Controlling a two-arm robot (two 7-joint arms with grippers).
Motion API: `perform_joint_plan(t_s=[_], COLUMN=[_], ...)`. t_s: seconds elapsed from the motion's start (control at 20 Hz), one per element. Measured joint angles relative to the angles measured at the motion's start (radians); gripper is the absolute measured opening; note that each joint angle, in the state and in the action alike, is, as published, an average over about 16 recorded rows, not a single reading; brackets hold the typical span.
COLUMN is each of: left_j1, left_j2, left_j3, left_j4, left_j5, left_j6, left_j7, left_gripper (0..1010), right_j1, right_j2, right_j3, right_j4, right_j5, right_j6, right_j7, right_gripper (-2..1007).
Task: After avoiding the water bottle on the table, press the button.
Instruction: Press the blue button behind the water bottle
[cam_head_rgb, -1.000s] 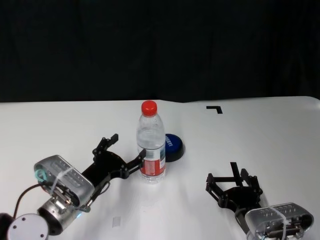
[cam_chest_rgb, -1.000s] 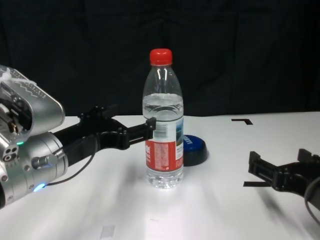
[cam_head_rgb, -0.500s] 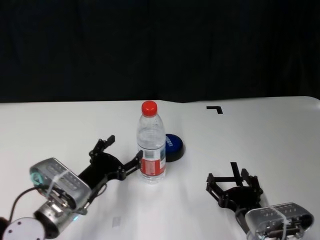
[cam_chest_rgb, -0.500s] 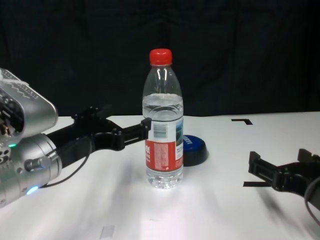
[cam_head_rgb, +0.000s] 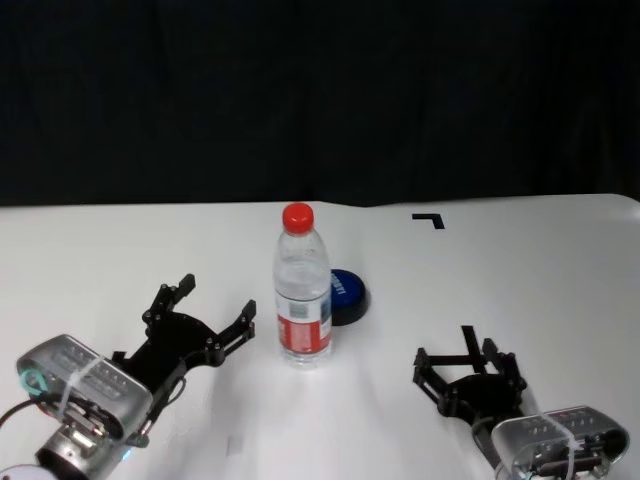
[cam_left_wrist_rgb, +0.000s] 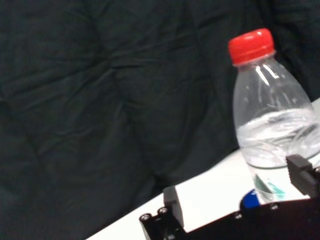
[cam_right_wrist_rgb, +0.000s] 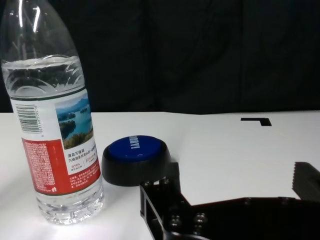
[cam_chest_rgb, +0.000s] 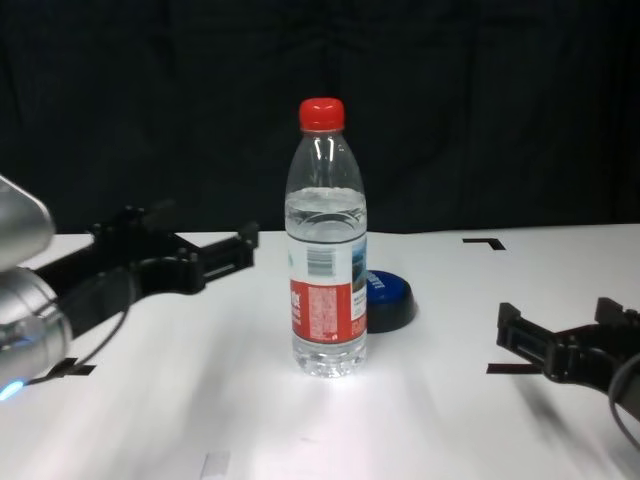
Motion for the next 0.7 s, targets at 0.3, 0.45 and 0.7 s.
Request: perform_joint_plan(t_s=[0.3, 0.45, 0.7], left_j1=[0.065, 0.099, 0.156], left_j2=[-0.003, -0.007, -0.018], left_j3=[-0.040, -0.060, -0.090], left_j4=[-0.070, -0.104, -0.158], left_j5=[0.009, 0.017, 0.038], left_j6=[0.017, 0.026, 0.038], left_j7=[0.035, 0.052, 0.083], left_gripper=[1009, 1009, 1009], right_j1=[0.000, 0.000, 0.000], right_j2=[0.000, 0.000, 0.000], right_j3=[0.000, 0.000, 0.000], right_j4=[0.000, 0.000, 0.000], right_j5=[0.000, 0.000, 0.000], right_j6=[0.000, 0.000, 0.000], right_j7=[0.000, 0.000, 0.000], right_gripper=[1003, 1003, 1003])
